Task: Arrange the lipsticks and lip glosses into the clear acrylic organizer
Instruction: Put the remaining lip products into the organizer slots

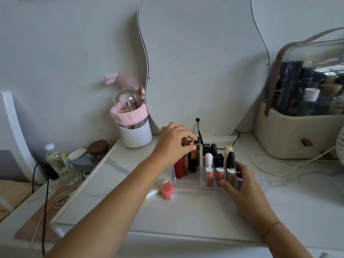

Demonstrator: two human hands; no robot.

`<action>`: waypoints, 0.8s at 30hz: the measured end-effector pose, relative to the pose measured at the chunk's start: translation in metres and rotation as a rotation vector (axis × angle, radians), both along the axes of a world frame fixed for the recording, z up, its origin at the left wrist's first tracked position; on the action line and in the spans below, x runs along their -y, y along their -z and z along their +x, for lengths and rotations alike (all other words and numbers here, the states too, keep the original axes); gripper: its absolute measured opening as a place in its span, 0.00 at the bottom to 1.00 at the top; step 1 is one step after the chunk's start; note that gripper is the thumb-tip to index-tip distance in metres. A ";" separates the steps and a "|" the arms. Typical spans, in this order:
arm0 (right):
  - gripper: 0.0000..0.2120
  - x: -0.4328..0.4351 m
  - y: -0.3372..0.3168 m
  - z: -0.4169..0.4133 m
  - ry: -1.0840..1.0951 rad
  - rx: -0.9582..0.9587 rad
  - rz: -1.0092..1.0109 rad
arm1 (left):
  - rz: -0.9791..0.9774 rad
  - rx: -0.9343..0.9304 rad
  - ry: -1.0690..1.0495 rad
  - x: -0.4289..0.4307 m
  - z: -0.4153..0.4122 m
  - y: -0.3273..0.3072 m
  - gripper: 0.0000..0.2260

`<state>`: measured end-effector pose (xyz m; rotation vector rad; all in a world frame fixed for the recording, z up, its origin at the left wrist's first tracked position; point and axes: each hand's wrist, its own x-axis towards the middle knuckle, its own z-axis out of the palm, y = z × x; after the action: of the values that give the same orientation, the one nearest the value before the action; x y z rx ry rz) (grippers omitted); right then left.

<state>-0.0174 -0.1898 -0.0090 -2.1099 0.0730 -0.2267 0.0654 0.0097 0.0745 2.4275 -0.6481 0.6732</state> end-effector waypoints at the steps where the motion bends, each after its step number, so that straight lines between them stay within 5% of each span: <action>1: 0.30 0.000 0.000 0.000 0.000 0.001 0.001 | -0.040 -0.002 -0.002 -0.005 -0.002 -0.001 0.07; 7: 0.29 -0.001 0.000 0.000 0.000 -0.001 0.002 | -0.221 -0.111 -0.130 -0.072 -0.037 0.015 0.09; 14: 0.29 0.000 0.001 0.000 0.013 0.003 -0.010 | 0.018 -0.569 -0.163 -0.099 -0.065 0.057 0.11; 24: 0.30 0.000 0.000 0.000 0.008 0.010 0.001 | 0.101 -0.513 -0.306 -0.082 -0.045 0.061 0.10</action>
<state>-0.0178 -0.1898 -0.0094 -2.1072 0.0760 -0.2425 0.0207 0.0918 0.0135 2.6672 -0.1063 0.1080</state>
